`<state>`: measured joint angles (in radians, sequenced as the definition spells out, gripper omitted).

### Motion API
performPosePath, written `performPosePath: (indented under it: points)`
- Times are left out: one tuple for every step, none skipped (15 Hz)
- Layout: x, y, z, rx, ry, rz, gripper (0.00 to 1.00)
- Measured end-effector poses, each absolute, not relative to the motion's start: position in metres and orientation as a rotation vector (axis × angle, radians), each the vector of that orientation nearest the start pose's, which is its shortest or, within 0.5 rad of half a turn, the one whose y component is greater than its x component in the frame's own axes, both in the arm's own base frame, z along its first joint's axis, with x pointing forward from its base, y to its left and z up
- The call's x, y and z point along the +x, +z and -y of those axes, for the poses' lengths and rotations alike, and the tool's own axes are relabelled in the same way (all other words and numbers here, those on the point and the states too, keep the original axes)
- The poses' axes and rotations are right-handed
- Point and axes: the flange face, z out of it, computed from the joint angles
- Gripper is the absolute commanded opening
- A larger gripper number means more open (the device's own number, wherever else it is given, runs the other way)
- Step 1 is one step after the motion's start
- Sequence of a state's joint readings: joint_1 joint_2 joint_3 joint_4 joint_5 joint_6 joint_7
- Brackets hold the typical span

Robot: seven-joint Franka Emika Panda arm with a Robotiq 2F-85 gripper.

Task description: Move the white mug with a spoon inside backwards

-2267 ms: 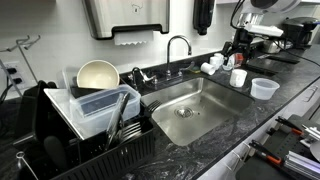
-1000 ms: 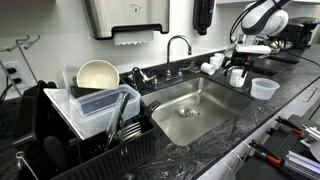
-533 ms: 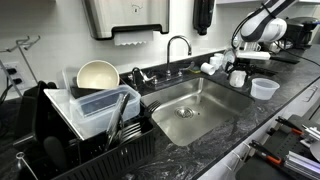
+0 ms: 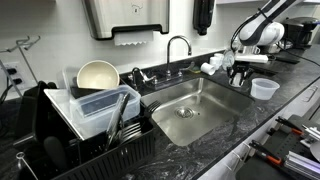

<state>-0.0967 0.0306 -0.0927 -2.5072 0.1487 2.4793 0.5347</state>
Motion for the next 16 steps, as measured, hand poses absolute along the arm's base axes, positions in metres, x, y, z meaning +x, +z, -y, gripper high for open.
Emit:
performPosePath:
  points:
    - [0.451, 0.265, 0.087, -2.794, 0.108, -1.263, 0.10]
    - [0.452, 0.265, 0.088, -2.791, 0.105, -1.269, 0.02]
    - [0.452, 0.265, 0.088, -2.789, 0.104, -1.275, 0.01]
    - [0.452, 0.265, 0.089, -2.786, 0.105, -1.280, 0.00]
    - [0.451, 0.265, 0.089, -2.782, 0.104, -1.289, 0.03]
    - [0.452, 0.265, 0.090, -2.780, 0.103, -1.294, 0.03]
    - [0.451, 0.265, 0.090, -2.779, 0.103, -1.297, 0.03]
    - [0.452, 0.265, 0.090, -2.778, 0.103, -1.299, 0.03]
    - [0.452, 0.265, 0.090, -2.778, 0.103, -1.299, 0.03]
    - [0.452, 0.265, 0.090, -2.778, 0.103, -1.299, 0.03]
    - [0.452, 0.265, 0.090, -2.778, 0.102, -1.299, 0.03]
    - [0.452, 0.266, 0.090, -2.779, 0.101, -1.297, 0.03]
    - [0.452, 0.266, 0.090, -2.782, 0.099, -1.288, 0.03]
    - [0.452, 0.269, 0.090, -2.792, 0.095, -1.264, 0.03]
    - [0.452, 0.274, 0.089, -2.804, 0.084, -1.231, 0.03]
    - [0.453, 0.282, 0.088, -2.817, 0.066, -1.196, 0.03]
